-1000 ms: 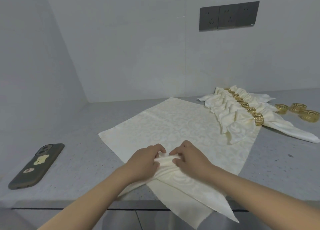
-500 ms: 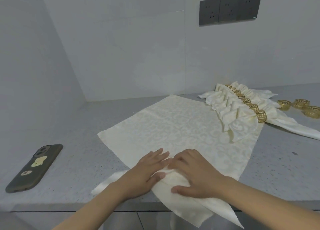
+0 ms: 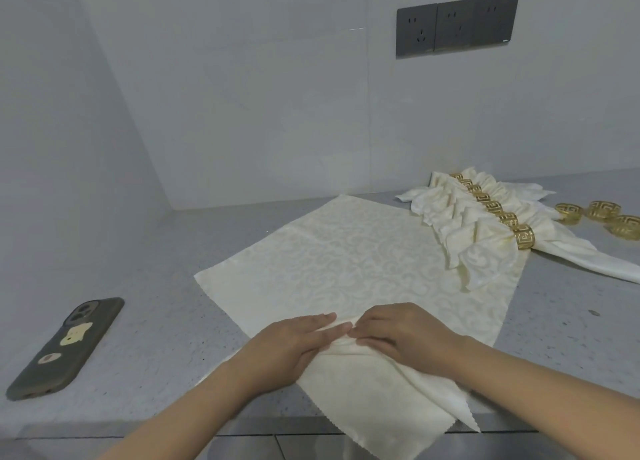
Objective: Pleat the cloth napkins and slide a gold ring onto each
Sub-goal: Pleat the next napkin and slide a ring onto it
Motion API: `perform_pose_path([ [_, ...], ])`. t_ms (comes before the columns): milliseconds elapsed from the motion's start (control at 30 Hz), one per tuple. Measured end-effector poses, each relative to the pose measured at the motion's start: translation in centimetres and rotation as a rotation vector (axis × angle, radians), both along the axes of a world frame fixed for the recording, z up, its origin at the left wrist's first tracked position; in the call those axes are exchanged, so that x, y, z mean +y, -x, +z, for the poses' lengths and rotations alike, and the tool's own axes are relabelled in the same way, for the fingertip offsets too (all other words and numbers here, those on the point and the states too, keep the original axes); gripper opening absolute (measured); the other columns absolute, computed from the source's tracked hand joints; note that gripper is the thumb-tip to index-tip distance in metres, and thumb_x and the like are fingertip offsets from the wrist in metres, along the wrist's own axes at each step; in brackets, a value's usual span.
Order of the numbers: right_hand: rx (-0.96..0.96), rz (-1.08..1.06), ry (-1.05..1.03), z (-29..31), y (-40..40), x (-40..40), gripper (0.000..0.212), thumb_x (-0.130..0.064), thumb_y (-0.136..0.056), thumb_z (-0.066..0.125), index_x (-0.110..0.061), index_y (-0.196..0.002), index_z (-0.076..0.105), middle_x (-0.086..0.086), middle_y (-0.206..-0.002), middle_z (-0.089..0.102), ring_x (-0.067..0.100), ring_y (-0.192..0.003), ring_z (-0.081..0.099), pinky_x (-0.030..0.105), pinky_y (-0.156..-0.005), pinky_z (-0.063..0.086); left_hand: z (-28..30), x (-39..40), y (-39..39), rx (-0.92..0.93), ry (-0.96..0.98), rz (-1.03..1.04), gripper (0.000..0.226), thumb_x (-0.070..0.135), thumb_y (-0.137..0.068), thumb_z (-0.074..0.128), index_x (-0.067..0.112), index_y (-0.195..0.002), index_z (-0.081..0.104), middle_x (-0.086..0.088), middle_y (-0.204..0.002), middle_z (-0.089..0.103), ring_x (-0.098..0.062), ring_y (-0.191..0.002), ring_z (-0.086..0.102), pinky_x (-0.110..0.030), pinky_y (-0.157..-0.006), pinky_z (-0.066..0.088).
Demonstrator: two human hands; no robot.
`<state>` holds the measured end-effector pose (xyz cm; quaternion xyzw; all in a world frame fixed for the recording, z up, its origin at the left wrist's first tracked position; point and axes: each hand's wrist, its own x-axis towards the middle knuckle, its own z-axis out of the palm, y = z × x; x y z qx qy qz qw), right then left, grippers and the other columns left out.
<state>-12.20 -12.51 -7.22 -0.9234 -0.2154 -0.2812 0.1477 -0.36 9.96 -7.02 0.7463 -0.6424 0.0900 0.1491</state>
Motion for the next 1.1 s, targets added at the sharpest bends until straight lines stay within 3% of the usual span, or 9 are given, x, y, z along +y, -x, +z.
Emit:
perform_pose_path([
  [200,-0.026,-0.013,0.004,0.1,-0.6,-0.1,0.034,-0.037,-0.098,0.043,-0.023,-0.096,0.073,-0.008,-0.092,0.069,0.009,-0.080,0.063,0.024,-0.063,0.052,-0.7,-0.7,-0.5,0.016,0.022,0.010,0.042,0.022,-0.101,0.032,0.028,-0.141,0.043,-0.005,-0.137,0.054,-0.020,-0.117,0.057,-0.029,-0.096,0.047],
  [400,-0.031,-0.046,0.038,-0.5,-0.7,-0.1,0.040,-0.044,-0.099,0.036,-0.027,-0.093,0.073,-0.012,-0.094,0.067,0.009,-0.089,0.060,0.023,-0.080,0.044,-1.4,-0.8,-0.6,-0.038,-0.056,0.034,0.048,0.051,-0.101,0.024,0.031,-0.144,0.034,-0.003,-0.148,0.041,-0.018,-0.124,0.043,-0.034,-0.105,0.036],
  [567,0.085,-0.103,0.052,-1.0,-0.7,-0.2,0.043,-0.065,-0.087,0.046,-0.033,-0.100,0.070,-0.016,-0.105,0.065,0.015,-0.116,0.053,0.027,-0.098,0.043,-1.7,-1.4,0.0,0.267,0.027,0.113,0.055,0.062,-0.093,0.019,0.041,-0.135,0.047,0.017,-0.143,0.041,-0.002,-0.127,0.035,-0.026,-0.108,0.024],
  [633,0.181,-0.092,-0.090,-0.9,-0.7,-0.3,0.042,-0.062,-0.086,0.048,-0.033,-0.104,0.071,-0.015,-0.107,0.067,0.009,-0.112,0.054,0.017,-0.096,0.039,-1.7,-1.5,0.5,0.309,0.084,0.122,0.056,0.064,-0.092,0.017,0.041,-0.133,0.049,0.020,-0.140,0.042,0.006,-0.128,0.031,-0.020,-0.108,0.019],
  [700,0.264,-0.100,-0.209,-0.7,-0.7,-0.2,0.042,-0.059,-0.083,0.049,-0.034,-0.108,0.071,-0.015,-0.110,0.067,0.001,-0.112,0.050,0.004,-0.093,0.029,-1.5,-1.4,0.8,0.296,0.071,0.101,0.056,0.062,-0.094,0.016,0.040,-0.136,0.045,0.019,-0.147,0.033,0.009,-0.133,0.022,-0.016,-0.110,0.014],
  [800,0.279,-0.126,-0.308,-0.6,-0.6,-0.3,0.034,-0.054,-0.082,0.056,-0.038,-0.109,0.070,-0.021,-0.105,0.067,-0.006,-0.110,0.049,0.002,-0.089,0.032,-1.0,-1.5,0.9,0.302,0.086,0.079,0.049,0.052,-0.099,0.023,0.033,-0.139,0.043,0.018,-0.149,0.032,0.007,-0.136,0.024,-0.016,-0.112,0.018],
  [933,0.324,-0.179,-0.415,-0.2,-0.4,-0.1,0.022,-0.034,-0.085,0.068,-0.038,-0.107,0.070,-0.038,-0.094,0.057,-0.009,-0.100,0.054,0.004,-0.086,0.035,-0.8,-1.9,1.3,0.430,0.228,0.110,0.042,0.011,-0.096,0.045,0.022,-0.137,0.046,0.039,-0.128,0.047,0.016,-0.122,0.042,-0.006,-0.101,0.031],
  [1033,0.374,-0.206,-0.500,0.2,-0.4,0.1,0.017,-0.031,-0.083,0.071,-0.035,-0.099,0.073,-0.025,-0.097,0.063,-0.012,-0.097,0.054,0.004,-0.083,0.035,-1.1,-2.1,1.2,0.504,0.259,0.182,0.041,0.012,-0.091,0.049,0.034,-0.125,0.057,0.054,-0.114,0.043,0.019,-0.119,0.042,-0.004,-0.100,0.030],
  [1100,0.407,-0.198,-0.559,0.3,-0.5,0.2,0.013,-0.027,-0.082,0.073,-0.033,-0.093,0.074,-0.018,-0.096,0.066,-0.009,-0.097,0.056,0.007,-0.082,0.037,-1.0,-2.3,1.2,0.550,0.255,0.227,0.043,0.009,-0.091,0.055,0.045,-0.113,0.064,0.045,-0.113,0.051,0.021,-0.117,0.043,-0.005,-0.101,0.032],
])
